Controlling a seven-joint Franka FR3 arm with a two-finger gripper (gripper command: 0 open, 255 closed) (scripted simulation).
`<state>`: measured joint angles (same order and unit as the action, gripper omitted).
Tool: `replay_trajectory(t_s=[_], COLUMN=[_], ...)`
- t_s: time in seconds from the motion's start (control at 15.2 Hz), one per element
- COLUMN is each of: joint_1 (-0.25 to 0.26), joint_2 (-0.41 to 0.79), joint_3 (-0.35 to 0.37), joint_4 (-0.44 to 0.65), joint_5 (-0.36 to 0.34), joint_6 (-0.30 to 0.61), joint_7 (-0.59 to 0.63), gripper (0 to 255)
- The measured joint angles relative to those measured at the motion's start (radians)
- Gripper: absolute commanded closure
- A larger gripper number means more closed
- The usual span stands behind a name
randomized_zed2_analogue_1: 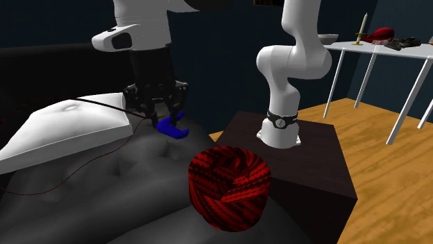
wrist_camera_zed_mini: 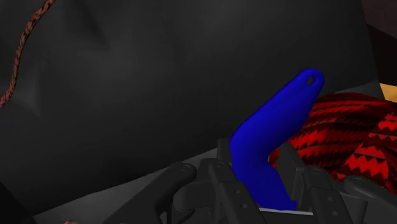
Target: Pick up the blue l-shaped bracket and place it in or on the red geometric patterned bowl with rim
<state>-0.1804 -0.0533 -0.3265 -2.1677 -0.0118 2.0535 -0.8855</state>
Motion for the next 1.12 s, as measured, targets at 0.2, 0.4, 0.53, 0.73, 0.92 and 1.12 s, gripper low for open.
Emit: replay_trajectory(t_s=[0.2,0.4,0.53,0.73,0.92,1.12], joint_1=[0.035,0.066,0.09,0.107,0.11,0.11], joint_2=[-0.038,-0.077,-0.106,-0.101,-0.082,-0.062], joint_3=[0.041,0.082,0.115,0.135,0.138,0.136], joint_4=[-0.041,-0.084,-0.113,-0.124,-0.144,-0.166], joint_5=[-0.004,-0.006,-0.004,0.003,0.008,0.011], joint_6=[0.004,0.01,0.011,0.027,0.065,0.107], joint_7=[0.079,0.153,0.21,0.244,0.247,0.243], gripper=[255,255,255,255,255,255])
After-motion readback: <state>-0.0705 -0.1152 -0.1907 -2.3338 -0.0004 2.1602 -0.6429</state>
